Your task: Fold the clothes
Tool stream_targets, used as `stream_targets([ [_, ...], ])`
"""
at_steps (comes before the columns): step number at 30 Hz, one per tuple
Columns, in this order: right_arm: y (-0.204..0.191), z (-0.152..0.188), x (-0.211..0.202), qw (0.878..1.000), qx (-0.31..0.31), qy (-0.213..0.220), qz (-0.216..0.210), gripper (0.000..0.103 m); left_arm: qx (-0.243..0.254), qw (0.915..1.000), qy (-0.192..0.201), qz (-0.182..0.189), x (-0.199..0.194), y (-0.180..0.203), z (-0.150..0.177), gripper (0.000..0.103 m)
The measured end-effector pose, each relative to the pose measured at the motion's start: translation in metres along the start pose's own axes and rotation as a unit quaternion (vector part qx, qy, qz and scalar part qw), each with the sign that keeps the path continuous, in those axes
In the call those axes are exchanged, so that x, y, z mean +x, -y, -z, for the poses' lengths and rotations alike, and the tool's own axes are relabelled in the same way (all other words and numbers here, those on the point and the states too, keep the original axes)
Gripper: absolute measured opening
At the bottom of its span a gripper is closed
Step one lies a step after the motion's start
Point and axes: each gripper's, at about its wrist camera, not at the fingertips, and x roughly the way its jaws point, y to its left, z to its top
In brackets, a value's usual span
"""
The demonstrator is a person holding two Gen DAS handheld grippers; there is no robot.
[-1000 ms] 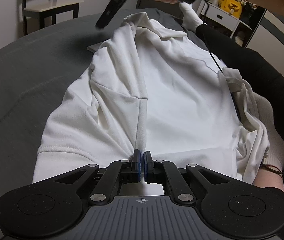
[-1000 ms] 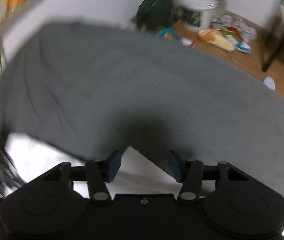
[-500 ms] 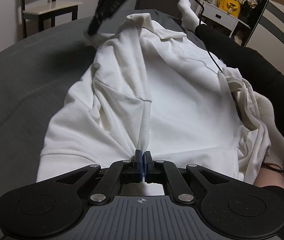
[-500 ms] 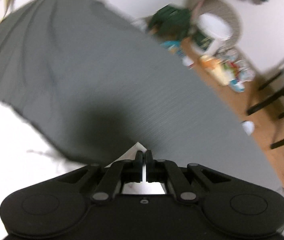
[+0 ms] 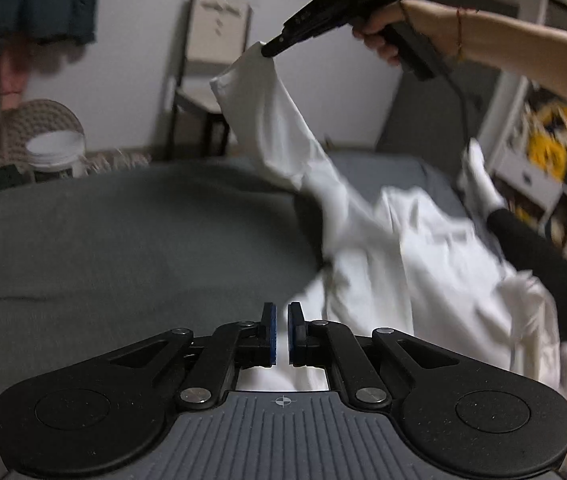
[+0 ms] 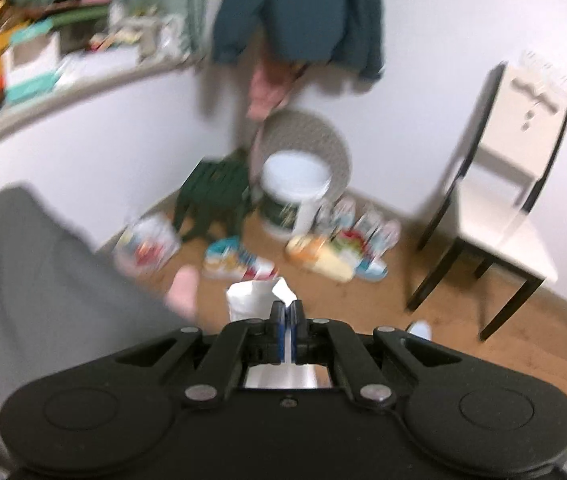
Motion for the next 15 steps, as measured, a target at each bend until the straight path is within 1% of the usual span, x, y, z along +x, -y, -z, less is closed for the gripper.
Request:
stream_targets([
  [3, 0.004, -0.023, 0.007, 0.999, 0.03, 0.025, 0.035, 0.003, -0.02, 0.9995, 0.018, 0.015, 0.005, -0.008, -0.004, 0.003],
  [5, 0.01, -0.036, 0.017, 0.996, 0.05, 0.045, 0.058, 0.003, -0.042, 0.9986, 0.012, 0.031, 0.013, -0.015, -0.004, 0.003],
  [7, 0.017, -0.04, 0.03, 0.994, 0.07, 0.049, 0.074, 0.003, -0.053, 0.9974, -0.002, 0.048, 0.021, -0.02, -0.003, 0.003],
  [8, 0.021, -0.039, 0.037, 0.993, 0.083, 0.043, 0.072, 0.003, -0.052, 0.9969, -0.011, 0.058, 0.025, -0.021, -0.003, 0.004],
  [10, 0.029, -0.035, 0.054, 0.991, 0.106, 0.028, 0.07, 0.003, -0.034, 0.9971, -0.026, 0.064, 0.033, -0.019, -0.003, 0.006],
  [12, 0.027, -0.021, 0.075, 0.992, 0.108, 0.003, 0.07, 0.003, -0.021, 0.9969, -0.037, 0.066, 0.042, -0.012, 0.0, 0.014],
  [13, 0.026, -0.013, 0.084, 0.992, 0.107, -0.009, 0.07, 0.003, -0.021, 0.9963, -0.043, 0.071, 0.045, -0.012, 0.0, 0.016],
  [14, 0.024, -0.005, 0.093, 0.992, 0.108, -0.021, 0.069, 0.003, -0.024, 0.9954, -0.048, 0.079, 0.048, -0.012, -0.001, 0.02],
  [15, 0.022, 0.003, 0.1, 0.991, 0.109, -0.032, 0.065, 0.003, -0.027, 0.9943, -0.053, 0.088, 0.051, -0.012, -0.001, 0.029],
])
